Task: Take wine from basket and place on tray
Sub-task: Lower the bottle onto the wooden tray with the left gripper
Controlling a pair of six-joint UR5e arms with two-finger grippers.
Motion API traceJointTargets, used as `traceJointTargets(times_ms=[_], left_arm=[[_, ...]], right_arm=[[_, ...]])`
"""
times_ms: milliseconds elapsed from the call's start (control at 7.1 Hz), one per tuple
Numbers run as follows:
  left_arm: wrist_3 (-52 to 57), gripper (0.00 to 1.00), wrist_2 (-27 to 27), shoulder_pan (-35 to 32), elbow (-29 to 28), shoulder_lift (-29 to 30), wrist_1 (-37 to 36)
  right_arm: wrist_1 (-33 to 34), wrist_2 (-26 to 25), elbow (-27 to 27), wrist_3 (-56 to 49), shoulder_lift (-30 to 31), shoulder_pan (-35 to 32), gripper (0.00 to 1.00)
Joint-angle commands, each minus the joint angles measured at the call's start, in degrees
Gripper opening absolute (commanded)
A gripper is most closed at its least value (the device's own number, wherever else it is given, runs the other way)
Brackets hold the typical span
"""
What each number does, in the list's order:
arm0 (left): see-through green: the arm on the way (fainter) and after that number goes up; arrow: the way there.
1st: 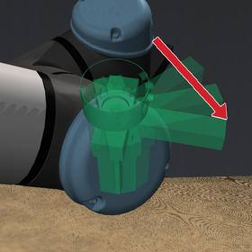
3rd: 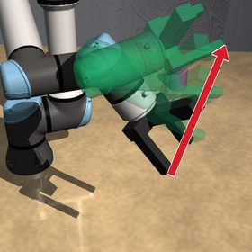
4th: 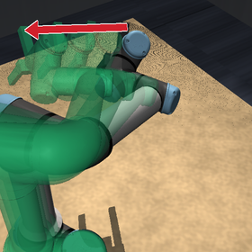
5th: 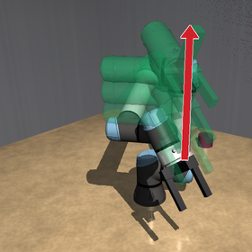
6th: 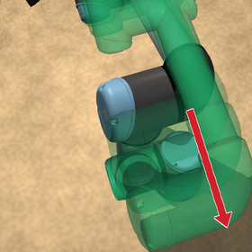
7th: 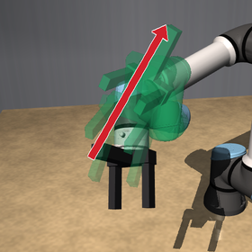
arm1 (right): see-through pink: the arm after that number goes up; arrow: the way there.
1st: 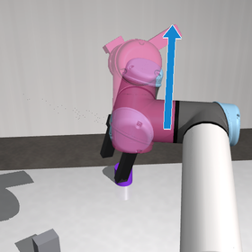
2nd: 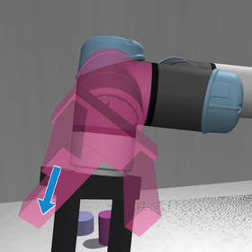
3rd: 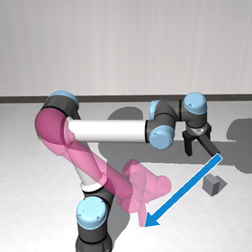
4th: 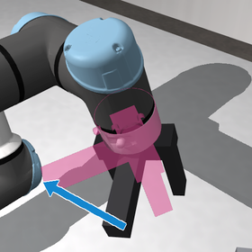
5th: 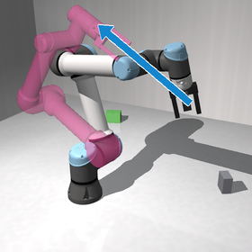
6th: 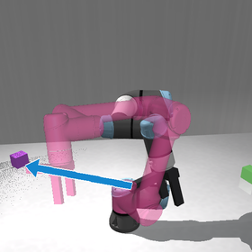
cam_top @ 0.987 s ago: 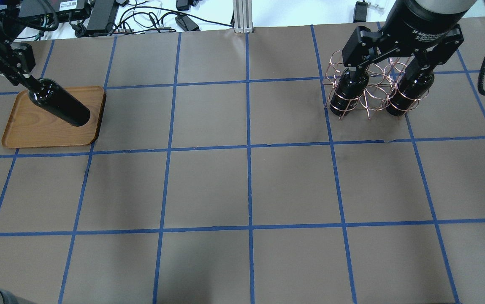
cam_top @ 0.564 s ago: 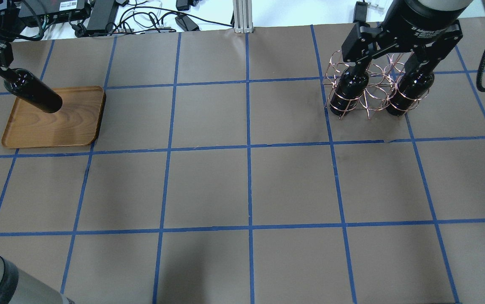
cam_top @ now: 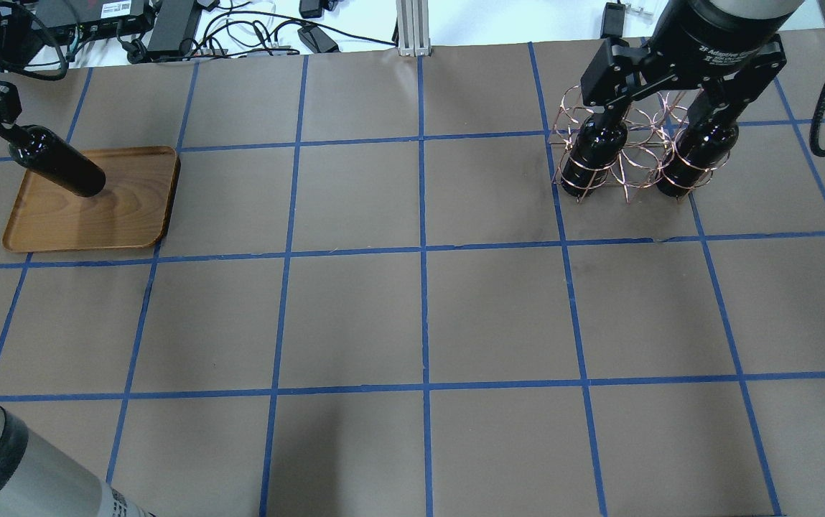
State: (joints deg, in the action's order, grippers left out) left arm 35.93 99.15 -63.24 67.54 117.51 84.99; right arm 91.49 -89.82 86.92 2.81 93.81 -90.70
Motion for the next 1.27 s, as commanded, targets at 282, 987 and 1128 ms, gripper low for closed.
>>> traceJointTargets(times_ms=[282,987,1128], left_arm=[[0.0,0.0,-0.2,0.6,-0.1,1.1,-0.3],[1.0,0.41,-0.5,0.6,-0.1,1.3,-1.6],[1.1,0.5,-0.5,0.7,-0.1,1.3,-1.6]], right_arm=[[-0.1,0.0,0.0,0.0,0.1,0.0,1.0],[-0.1,0.0,0.1,0.0,0.1,0.0,1.0],[-0.2,0.0,0.0,0.0,0.1,0.0,1.0]])
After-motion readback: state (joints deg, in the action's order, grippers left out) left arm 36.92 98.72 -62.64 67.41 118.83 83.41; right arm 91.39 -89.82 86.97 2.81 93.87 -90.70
